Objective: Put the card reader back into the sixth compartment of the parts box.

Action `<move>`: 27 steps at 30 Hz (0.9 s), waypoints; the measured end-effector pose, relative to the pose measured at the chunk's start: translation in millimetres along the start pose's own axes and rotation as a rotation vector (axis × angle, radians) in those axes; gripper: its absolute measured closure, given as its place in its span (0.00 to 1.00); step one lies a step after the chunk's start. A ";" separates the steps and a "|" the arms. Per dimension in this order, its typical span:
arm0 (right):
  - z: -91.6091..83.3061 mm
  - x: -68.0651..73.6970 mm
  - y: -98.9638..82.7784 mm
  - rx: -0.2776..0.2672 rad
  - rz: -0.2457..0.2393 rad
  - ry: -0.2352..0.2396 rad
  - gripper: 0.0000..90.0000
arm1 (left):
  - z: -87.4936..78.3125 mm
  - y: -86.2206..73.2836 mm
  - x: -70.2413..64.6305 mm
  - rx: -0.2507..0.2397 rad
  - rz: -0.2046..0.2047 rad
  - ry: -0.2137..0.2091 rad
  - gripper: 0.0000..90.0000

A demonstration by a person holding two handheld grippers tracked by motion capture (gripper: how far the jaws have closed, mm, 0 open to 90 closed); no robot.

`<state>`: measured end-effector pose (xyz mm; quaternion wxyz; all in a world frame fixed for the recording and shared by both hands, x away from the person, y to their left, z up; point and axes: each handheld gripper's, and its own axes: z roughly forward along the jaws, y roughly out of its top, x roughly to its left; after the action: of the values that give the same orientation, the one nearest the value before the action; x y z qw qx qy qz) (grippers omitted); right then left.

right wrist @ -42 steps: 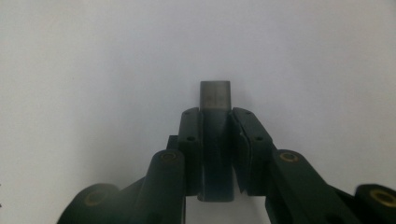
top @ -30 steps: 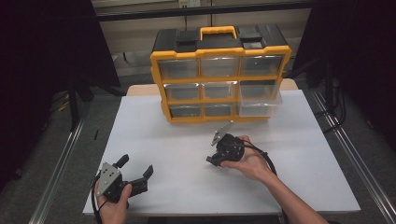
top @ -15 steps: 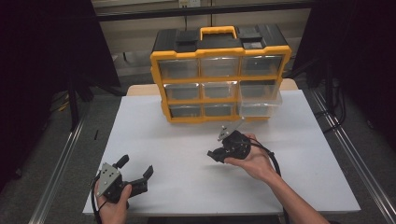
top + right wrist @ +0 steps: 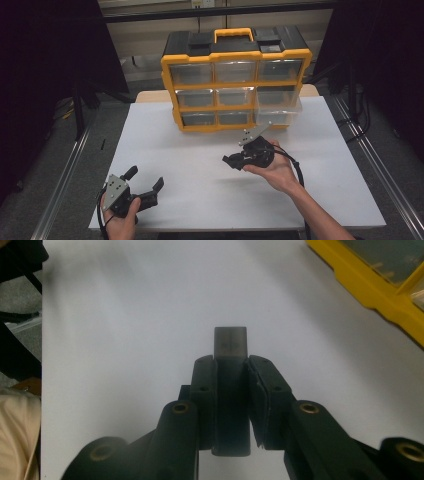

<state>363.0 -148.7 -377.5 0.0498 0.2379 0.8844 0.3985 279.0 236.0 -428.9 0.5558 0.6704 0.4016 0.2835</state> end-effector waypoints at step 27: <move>-37.9 -1.8 9.8 -0.133 0.002 -0.021 0.82 | 0.5 -0.9 -0.2 0.002 -0.015 -0.005 0.04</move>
<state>357.8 -169.8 -344.8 0.0743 0.2388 0.8553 0.4539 279.1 235.6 -429.8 0.5582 0.6685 0.4058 0.2773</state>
